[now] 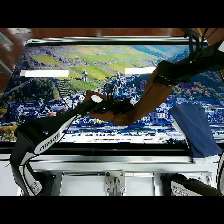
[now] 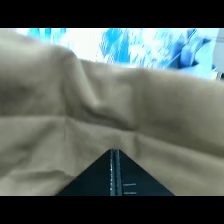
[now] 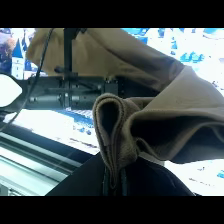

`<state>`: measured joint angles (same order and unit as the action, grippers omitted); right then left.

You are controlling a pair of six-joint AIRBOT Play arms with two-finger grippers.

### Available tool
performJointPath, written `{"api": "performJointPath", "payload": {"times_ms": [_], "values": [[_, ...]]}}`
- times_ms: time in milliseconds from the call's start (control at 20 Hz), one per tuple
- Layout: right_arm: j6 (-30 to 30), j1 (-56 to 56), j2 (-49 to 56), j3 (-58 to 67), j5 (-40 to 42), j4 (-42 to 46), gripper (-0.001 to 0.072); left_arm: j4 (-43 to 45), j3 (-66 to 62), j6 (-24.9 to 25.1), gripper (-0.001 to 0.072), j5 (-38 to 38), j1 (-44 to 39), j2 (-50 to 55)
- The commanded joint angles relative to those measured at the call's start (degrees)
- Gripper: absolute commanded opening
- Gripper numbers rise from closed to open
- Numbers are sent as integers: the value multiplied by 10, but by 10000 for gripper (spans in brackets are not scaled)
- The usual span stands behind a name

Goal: Fold the shirts.

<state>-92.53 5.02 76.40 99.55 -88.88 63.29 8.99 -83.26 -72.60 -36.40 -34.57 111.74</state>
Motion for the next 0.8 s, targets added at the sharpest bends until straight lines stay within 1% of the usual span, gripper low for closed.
{"api": "performJointPath", "payload": {"times_ms": [0, 50, 150, 200, 300, 400, 500, 550, 600, 650, 700, 750], "values": [[-18, 61, -2, 0, 74, 31, 76, 54, -1, 27, 33, -1, 70, -45], [-18, 87, 5, 0, 114, 38, 76, 96, -1, 24, 33, -3, 111, -75], [-18, 143, 34, 0, 209, 46, 76, 170, -1, 1, 33, -12, 203, -143], [-19, 172, 57, 0, 260, 45, 76, 194, -1, -6, 33, -23, 255, -180], [-31, 222, 116, 0, 338, 45, 76, 211, -1, -7, 34, -59, 352, -246], [-60, 262, 190, 0, 405, 37, 77, 211, -1, -7, 34, -122, 450, -309], [-86, 291, 271, 0, 467, -13, 78, 211, -1, -5, 34, -189, 524, -359], [-90, 300, 309, 0, 498, -71, 86, 212, -1, 0, 34, -225, 555, -382], [-87, 306, 340, 0, 521, -141, 116, 219, -1, 1, 34, -257, 579, -403], [-80, 312, 366, 0, 535, -212, 262, 234, -1, 1, 35, -280, 593, -419], [-56, 312, 382, 0, 535, -269, 352, 257, -1, 1, 35, -296, 602, -434], [-28, 311, 392, 0, 521, -312, 355, 280, 0, 1, 34, -306, 603, -445]]}}
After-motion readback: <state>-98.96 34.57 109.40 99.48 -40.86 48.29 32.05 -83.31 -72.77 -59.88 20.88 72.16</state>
